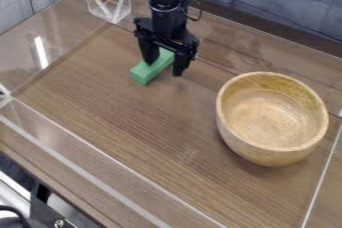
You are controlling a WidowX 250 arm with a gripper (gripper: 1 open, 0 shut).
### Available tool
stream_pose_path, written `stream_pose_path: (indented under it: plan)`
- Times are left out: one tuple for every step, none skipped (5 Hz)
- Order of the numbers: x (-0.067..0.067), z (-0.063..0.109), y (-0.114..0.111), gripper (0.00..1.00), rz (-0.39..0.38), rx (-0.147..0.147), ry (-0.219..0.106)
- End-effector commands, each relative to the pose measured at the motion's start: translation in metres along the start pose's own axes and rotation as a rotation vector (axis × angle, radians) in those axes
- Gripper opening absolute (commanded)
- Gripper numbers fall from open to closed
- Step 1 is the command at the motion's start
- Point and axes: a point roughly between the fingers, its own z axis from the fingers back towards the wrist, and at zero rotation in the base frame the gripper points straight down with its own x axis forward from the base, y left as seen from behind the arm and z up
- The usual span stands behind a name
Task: Put green stick into wooden bowl
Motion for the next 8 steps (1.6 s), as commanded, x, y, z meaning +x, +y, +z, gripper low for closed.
stream_pose_path:
  plan:
    - [0.010,0.000,0.007,0.00,0.006,0.009,-0.040]
    - [0.013,0.004,0.011,0.00,-0.040,-0.009,-0.044]
    - [0.014,0.012,0.014,1.00,-0.081,-0.052,-0.041]
    - [0.009,0.012,0.018,1.00,-0.115,-0.094,-0.041]
    - [0.005,0.007,0.020,0.00,-0.160,-0.102,-0.035]
    - [0.001,0.003,0.020,0.00,-0.194,-0.114,-0.036]
    - [-0.003,0.007,0.016,1.00,-0.134,-0.129,-0.032]
    - [-0.006,0.011,0.011,1.00,-0.079,-0.142,-0.022]
